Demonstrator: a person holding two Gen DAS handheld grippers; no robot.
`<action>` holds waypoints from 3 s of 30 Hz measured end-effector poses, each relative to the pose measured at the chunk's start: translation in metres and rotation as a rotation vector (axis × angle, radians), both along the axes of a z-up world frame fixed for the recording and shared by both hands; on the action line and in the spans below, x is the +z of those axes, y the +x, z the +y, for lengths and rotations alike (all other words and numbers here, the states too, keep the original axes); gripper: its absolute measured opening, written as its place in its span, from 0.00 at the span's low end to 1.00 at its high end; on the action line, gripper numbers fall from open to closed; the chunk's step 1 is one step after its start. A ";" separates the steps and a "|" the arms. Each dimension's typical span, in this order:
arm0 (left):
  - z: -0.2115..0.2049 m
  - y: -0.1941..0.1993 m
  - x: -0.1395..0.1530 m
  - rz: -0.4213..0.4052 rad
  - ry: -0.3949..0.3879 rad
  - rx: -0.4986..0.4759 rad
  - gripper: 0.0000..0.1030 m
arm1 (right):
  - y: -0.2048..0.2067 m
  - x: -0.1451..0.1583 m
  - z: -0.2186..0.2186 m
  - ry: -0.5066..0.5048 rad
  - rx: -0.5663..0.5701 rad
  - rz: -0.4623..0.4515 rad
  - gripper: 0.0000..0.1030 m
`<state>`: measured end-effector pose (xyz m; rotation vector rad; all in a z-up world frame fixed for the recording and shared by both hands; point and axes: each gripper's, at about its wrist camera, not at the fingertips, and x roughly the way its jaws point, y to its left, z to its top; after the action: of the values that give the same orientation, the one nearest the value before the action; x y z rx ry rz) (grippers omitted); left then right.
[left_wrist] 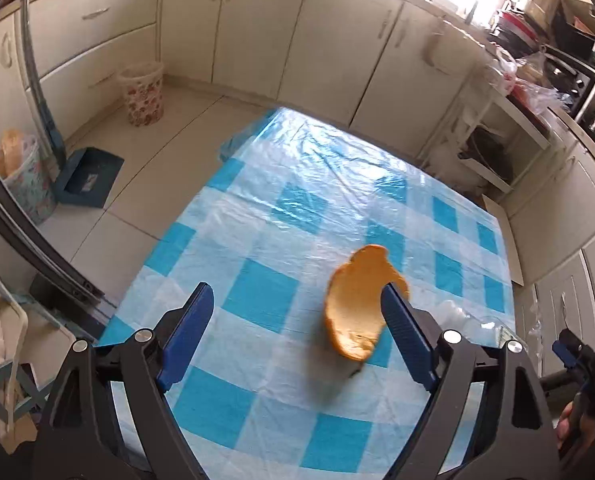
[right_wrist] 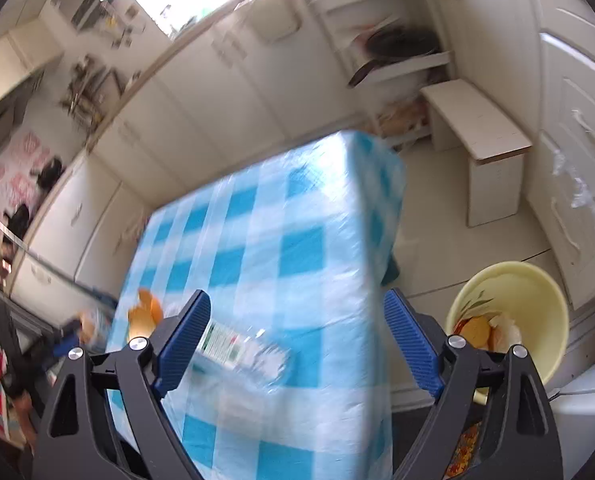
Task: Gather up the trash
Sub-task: 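Move the left tool to the peel cup while the right tool approaches the plastic bottle, then close the left tool on the orange peel cup rim while the right tool grips the bottle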
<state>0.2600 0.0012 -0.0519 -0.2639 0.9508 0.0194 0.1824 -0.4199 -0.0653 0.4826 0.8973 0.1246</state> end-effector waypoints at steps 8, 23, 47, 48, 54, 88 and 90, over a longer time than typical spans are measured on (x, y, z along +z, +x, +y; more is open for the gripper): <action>-0.004 0.023 -0.041 0.078 -0.014 -0.074 0.79 | 0.024 -0.020 0.042 -0.110 0.057 0.067 0.82; -0.037 0.044 -0.070 0.177 0.021 -0.190 0.79 | 0.039 -0.022 0.120 -0.377 0.460 0.048 0.88; -0.056 0.041 -0.078 0.183 0.054 -0.227 0.79 | 0.046 -0.048 0.132 -0.170 0.449 0.218 0.64; -0.056 0.041 -0.078 0.182 0.057 -0.230 0.79 | 0.046 -0.050 0.133 -0.170 0.445 0.223 0.62; -0.060 0.038 -0.077 0.172 0.079 -0.246 0.79 | 0.046 -0.043 0.129 -0.144 0.418 0.192 0.56; -0.074 0.037 -0.073 0.140 0.106 -0.362 0.49 | 0.041 -0.048 0.120 -0.230 0.410 0.205 0.60; -0.076 0.039 -0.076 0.145 0.111 -0.357 0.49 | 0.040 -0.050 0.123 -0.249 0.419 0.202 0.55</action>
<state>0.2987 -0.0747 -0.1274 0.0124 1.1262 -0.2390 0.2226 -0.2967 -0.1148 0.0699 1.1870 0.3458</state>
